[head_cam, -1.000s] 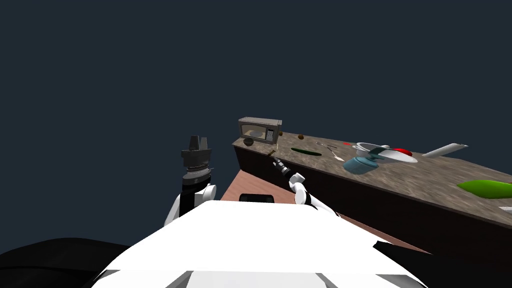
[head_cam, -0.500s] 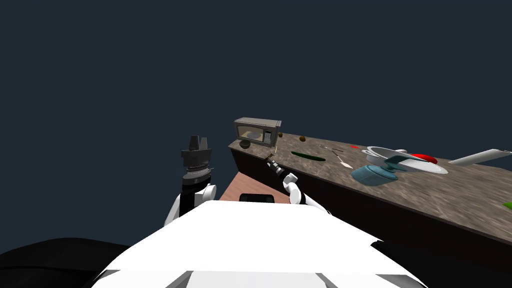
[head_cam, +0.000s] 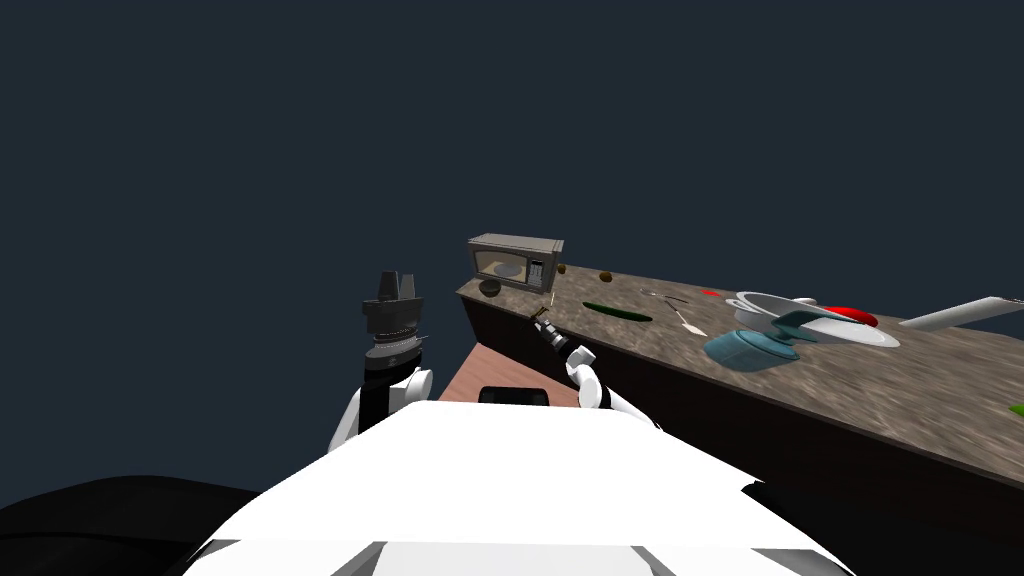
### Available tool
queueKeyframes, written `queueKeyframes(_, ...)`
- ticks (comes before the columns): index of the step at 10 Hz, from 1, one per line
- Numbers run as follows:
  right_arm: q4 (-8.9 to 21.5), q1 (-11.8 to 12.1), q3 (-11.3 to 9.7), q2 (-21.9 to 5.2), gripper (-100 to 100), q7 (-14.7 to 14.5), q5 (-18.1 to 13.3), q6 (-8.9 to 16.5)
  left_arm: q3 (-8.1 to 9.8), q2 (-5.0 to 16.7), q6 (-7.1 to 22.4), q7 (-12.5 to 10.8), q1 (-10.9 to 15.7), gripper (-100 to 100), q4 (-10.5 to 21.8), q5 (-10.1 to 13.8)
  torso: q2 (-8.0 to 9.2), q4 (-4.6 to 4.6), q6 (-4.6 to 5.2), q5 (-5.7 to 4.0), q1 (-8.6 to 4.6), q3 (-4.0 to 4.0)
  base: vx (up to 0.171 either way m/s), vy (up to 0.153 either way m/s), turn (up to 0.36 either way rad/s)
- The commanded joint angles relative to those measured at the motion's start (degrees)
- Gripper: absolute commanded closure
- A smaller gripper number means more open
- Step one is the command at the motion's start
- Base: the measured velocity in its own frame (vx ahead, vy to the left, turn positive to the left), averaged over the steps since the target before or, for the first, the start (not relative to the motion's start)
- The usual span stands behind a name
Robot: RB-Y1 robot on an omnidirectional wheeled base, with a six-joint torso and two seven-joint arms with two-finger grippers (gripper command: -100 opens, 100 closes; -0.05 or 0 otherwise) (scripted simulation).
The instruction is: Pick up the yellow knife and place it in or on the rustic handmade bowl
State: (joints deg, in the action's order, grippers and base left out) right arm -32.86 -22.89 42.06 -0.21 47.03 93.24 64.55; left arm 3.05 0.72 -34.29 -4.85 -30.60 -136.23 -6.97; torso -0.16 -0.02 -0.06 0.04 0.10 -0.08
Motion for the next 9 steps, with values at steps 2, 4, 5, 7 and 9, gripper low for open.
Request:
queueKeyframes(2,0.0,0.0,0.0,0.0,100,0.0,0.0,0.0,0.00,0.0,0.0,0.0,0.0,0,0.0,0.0,0.00,0.00,0.00,0.00,0.00,0.00,0.000,0.000,0.000)
queueKeyframes(4,0.0,0.0,0.0,0.0,100,0.0,0.0,0.0,0.00,0.0,0.0,0.0,0.0,0,0.0,0.0,0.00,0.00,0.00,0.00,0.00,0.00,0.000,0.000,0.000)
queueKeyframes(5,0.0,0.0,0.0,0.0,0,0.0,0.0,0.0,0.00,0.0,0.0,0.0,0.0,0,0.0,0.0,0.00,0.00,0.00,0.00,0.00,0.00,0.000,0.000,0.000)
queueKeyframes(7,0.0,0.4,-0.1,-3.8,-100,-0.4,0.0,0.1,0.00,0.0,0.0,0.0,0.0,0,0.0,0.0,0.08,0.01,0.01,0.01,0.04,0.04,-0.047,0.040,-0.004)
queueKeyframes(9,0.1,0.4,-0.1,-3.9,-100,-0.4,0.0,0.1,-0.01,0.0,0.0,0.0,0.0,0,0.0,0.0,0.22,0.05,0.00,0.04,0.19,0.13,-0.046,0.042,-0.005)
